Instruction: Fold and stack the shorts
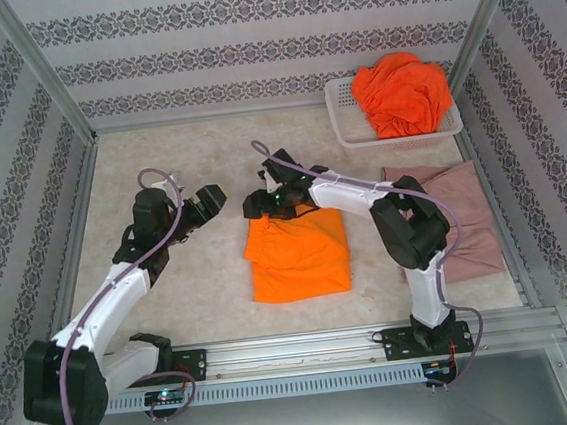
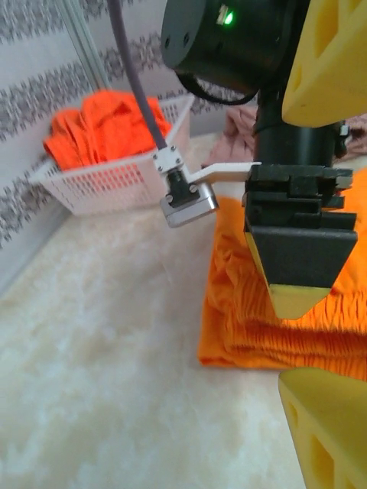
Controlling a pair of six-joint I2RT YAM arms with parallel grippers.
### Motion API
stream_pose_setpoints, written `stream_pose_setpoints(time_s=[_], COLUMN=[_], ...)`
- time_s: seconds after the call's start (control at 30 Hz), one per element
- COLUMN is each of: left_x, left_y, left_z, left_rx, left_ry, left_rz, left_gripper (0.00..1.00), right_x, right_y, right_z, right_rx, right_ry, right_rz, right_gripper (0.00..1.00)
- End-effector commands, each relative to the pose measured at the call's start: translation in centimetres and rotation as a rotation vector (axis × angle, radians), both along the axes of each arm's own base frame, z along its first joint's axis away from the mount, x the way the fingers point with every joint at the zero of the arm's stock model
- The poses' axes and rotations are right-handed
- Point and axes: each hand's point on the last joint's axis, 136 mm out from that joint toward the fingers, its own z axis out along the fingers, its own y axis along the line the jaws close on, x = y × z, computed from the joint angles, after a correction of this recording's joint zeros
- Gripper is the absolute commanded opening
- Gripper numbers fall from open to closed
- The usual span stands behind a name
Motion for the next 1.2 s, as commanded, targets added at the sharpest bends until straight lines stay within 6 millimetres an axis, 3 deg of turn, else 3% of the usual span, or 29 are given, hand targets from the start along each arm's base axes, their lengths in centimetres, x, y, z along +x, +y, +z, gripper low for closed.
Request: stream_pose_setpoints(time_s=[0.0,0.1,0.2,0.27,0.43,0.6,0.77,0.97,1.1,1.17], left_x=[-1.2,-1.1,-0.8,-0.7,-0.3,-1.4,-3.1,-3.6,-3.3,-3.0], left_y=[-2.0,-4.5,-7.5,-10.1,-13.9,-12.2,-10.6,-9.7,-9.9,-10.0], left_z=[0.7,1.3,1.0,-0.2,-5.9,-13.1,-15.8,-16.4,-15.4,-13.8], left_rx=[-0.017,-0.050,-0.060,-0.054,-0.060,0.027,0.064,0.099,0.089,0.083], left_ry=[-0.005,-0.016,-0.013,0.009,0.102,0.225,0.277,0.285,0.258,0.215], left_rz=[-0.040,-0.079,-0.129,-0.175,-0.231,-0.175,-0.150,-0.137,-0.137,-0.137], left_gripper=[0.86,0.88,0.89,0.89,0.88,0.87,0.86,0.86,0.87,0.89], right_x=[1.2,0.3,-1.1,-2.2,-4.0,-5.7,-6.5,-6.8,-6.8,-6.3], right_y=[-3.7,-7.8,-12.3,-15.1,-18.4,-19.1,-17.8,-16.1,-15.6,-16.0], right_z=[7.6,8.3,7.2,5.5,2.1,-1.7,-4.5,-6.6,-6.9,-6.2], right_rx=[0.027,-0.082,-0.240,-0.329,-0.292,-0.259,-0.215,-0.155,-0.136,-0.158], right_ry=[-0.165,-0.228,-0.241,-0.228,-0.093,0.060,0.176,0.261,0.289,0.264], right_rz=[-0.076,-0.109,-0.110,-0.101,-0.154,-0.139,-0.099,-0.092,-0.109,-0.126], right_gripper=[0.77,0.89,0.98,0.98,0.97,0.94,0.89,0.73,0.42,0.15])
